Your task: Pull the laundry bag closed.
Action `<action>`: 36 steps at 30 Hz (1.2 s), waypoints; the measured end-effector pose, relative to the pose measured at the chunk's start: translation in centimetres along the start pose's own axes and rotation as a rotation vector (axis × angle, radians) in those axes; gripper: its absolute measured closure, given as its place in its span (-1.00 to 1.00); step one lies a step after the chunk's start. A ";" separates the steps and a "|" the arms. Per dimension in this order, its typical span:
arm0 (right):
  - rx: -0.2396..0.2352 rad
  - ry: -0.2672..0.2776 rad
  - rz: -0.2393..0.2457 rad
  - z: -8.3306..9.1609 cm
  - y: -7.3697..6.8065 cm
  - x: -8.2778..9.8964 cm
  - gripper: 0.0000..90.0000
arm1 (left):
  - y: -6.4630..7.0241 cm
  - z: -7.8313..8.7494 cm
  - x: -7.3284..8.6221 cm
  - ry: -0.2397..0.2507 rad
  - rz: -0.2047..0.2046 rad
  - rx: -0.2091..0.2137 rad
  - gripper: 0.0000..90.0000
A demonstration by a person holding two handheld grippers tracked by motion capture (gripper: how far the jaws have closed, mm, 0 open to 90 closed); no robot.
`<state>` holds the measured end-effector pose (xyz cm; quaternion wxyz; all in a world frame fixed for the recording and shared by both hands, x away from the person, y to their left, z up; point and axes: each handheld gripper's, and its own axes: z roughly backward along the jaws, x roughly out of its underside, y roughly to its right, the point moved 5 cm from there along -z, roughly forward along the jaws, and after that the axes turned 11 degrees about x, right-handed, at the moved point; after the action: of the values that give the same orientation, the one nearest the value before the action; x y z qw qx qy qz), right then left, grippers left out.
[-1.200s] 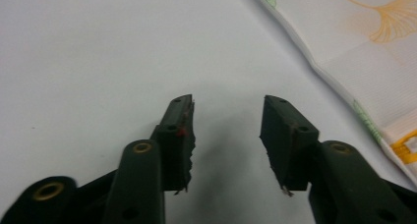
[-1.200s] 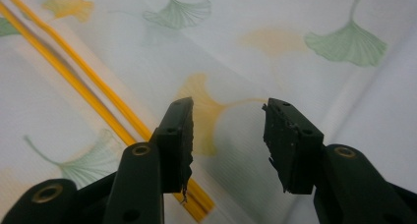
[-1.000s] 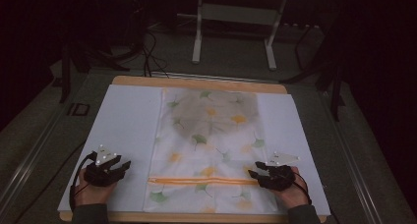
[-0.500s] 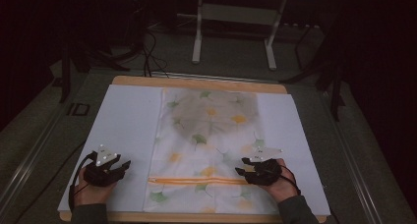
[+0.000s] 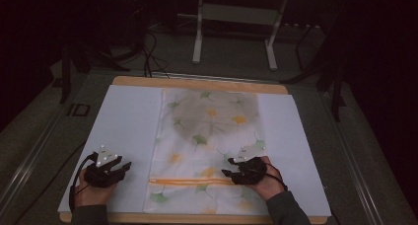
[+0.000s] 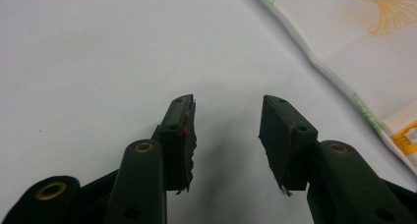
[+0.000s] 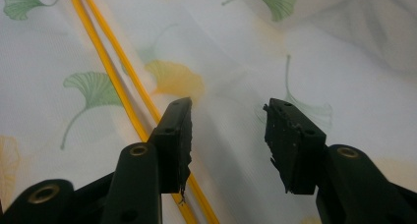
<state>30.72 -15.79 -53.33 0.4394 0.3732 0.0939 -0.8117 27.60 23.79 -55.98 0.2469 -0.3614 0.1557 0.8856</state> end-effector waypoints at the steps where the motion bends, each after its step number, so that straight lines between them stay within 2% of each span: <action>1: -0.005 0.003 0.004 -0.1 -0.2 -0.2 0.17 | 0.0 0.0 0.0 0.001 0.000 0.002 0.26; 10: -0.045 0.005 0.033 -1.2 -1.8 -1.7 0.17 | 0.1 0.0 0.0 0.004 -0.016 0.008 0.22; 19: -0.073 0.018 0.063 -2.3 -3.2 -3.3 0.16 | 0.1 0.1 -0.1 0.014 -0.010 0.011 0.25; 36: -0.129 0.019 0.107 -3.9 -5.3 -4.7 0.21 | -0.1 0.3 -0.1 0.012 -0.007 -0.011 0.26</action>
<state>30.15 -7.72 -53.73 0.5046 0.3561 0.1301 -0.7757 27.49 23.96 -55.68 0.2473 -0.3687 0.1512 0.8832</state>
